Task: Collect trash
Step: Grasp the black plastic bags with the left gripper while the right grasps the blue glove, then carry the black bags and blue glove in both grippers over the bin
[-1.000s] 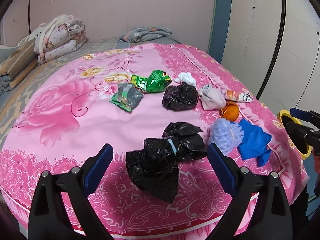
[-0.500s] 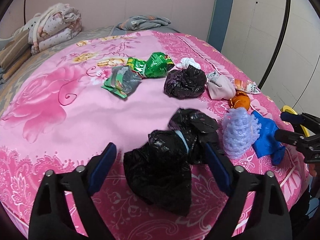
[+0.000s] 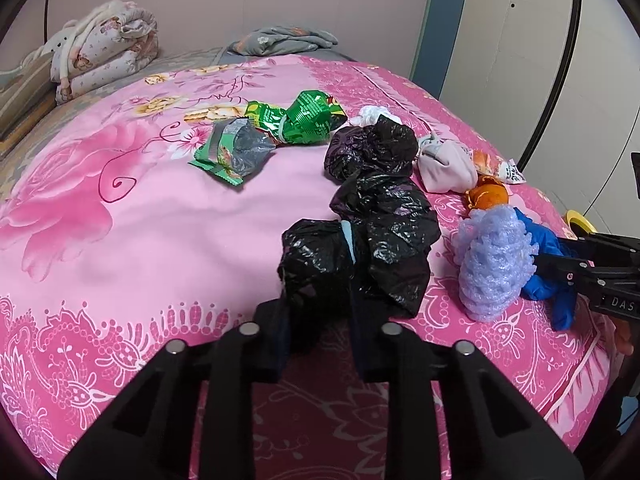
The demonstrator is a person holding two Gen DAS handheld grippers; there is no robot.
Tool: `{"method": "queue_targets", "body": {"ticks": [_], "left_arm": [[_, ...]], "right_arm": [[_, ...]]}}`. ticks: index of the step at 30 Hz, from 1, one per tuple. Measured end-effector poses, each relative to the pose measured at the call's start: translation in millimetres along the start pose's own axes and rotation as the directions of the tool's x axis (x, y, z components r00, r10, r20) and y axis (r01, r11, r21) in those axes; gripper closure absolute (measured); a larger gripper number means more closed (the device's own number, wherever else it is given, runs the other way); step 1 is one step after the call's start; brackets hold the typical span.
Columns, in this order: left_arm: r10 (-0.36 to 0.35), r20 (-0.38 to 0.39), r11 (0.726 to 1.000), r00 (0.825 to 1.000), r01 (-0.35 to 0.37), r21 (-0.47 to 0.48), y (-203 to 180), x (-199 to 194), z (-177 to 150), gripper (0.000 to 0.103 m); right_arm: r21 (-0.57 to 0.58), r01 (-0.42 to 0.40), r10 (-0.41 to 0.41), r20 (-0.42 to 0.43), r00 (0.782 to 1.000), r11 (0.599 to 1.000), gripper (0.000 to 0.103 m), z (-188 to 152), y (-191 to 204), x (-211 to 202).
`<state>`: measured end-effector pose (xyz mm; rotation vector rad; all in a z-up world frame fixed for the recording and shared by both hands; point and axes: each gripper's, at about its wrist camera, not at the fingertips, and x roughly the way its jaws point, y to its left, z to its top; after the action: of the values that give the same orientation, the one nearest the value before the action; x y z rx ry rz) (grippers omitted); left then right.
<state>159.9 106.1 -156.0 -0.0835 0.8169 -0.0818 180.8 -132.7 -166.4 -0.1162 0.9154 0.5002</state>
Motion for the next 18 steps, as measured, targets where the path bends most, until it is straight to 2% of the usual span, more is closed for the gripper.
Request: {"method": "queue_targets", "body": {"ticks": [6,18], "left_arm": [[0.007,0.015,1.000,1.000,-0.006,-0.015,3.0,-8.8,3.9,0.089],[0.018,0.069,1.000,0.997,-0.017,-0.020,-5.3,-45.4,11.7,0.092]], "right_arm": [[0.005,-0.002,0.002,0.016,1.000,1.000,0.083,-0.9,0.4,-7.5],[0.005,-0.006,0.005,0.099,0.995,1.000,0.086,-7.2,-2.9,-55.4]]}}
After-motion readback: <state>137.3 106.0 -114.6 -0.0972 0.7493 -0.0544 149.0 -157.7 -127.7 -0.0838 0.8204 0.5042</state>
